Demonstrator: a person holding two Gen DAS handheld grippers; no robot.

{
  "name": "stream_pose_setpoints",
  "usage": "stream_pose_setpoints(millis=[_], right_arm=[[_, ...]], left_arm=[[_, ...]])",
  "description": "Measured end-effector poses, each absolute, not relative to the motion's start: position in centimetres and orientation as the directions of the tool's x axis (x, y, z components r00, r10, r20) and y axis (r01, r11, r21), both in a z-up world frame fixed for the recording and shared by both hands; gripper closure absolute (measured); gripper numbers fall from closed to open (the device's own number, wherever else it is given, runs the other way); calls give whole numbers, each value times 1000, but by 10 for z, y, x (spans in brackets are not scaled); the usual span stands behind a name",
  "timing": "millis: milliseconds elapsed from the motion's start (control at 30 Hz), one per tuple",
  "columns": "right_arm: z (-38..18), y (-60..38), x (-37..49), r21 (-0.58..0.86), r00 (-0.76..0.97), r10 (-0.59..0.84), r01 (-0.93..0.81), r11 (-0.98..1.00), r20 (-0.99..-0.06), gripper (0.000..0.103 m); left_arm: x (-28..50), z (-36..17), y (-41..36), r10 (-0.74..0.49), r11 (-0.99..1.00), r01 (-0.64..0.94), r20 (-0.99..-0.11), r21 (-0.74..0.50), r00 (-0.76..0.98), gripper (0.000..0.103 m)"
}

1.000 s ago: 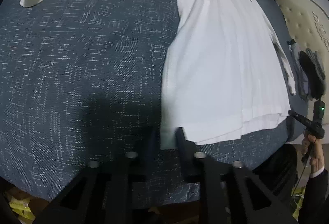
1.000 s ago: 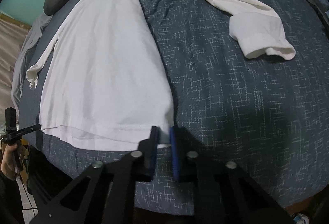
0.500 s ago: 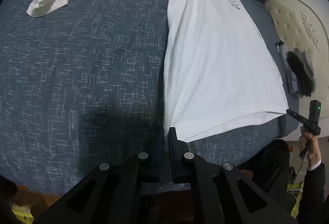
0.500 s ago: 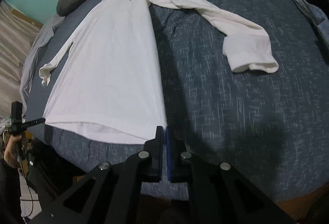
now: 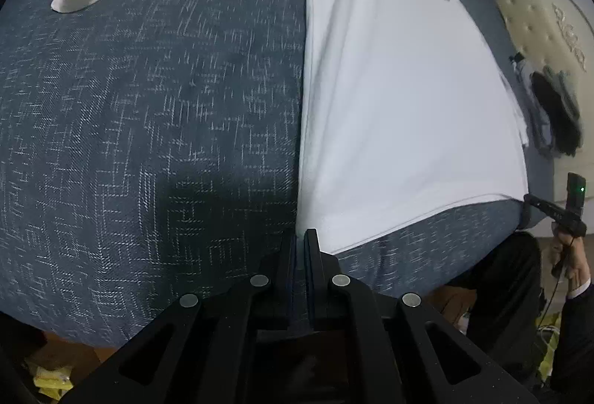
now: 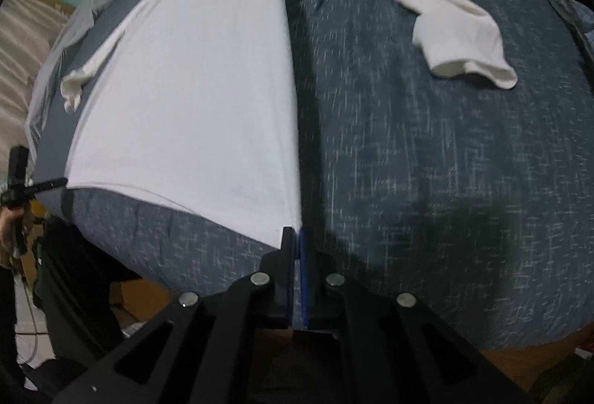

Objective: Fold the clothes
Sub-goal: 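Lower both grippers to the shirt hem and close them on it, then hold the hem with both grippers and tug it straight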

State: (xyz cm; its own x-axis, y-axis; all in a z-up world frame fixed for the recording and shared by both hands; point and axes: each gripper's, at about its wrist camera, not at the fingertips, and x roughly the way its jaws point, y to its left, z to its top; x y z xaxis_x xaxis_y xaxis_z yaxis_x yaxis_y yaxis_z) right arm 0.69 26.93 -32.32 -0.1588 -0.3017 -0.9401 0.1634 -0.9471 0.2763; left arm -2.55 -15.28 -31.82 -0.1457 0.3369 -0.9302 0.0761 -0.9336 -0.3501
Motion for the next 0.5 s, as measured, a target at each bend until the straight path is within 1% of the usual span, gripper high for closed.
stream_pose_setpoints(millis=[100, 267, 500], right_arm=[[-329, 269, 6, 261, -152, -286, 161, -952, -946, 101], [-328, 271, 6, 272, -152, -295, 157, -949, -943, 101], [-334, 272, 2, 269, -144, -291, 155, -951, -946, 101]], left_arm=[[-28, -324, -152, 339, -932, 85, -931, -351, -133, 98], [-30, -315, -155, 362, -922, 89, -919, -378, -156, 98], [-40, -333, -142, 341, -931, 92, -933, -352, -116, 98]])
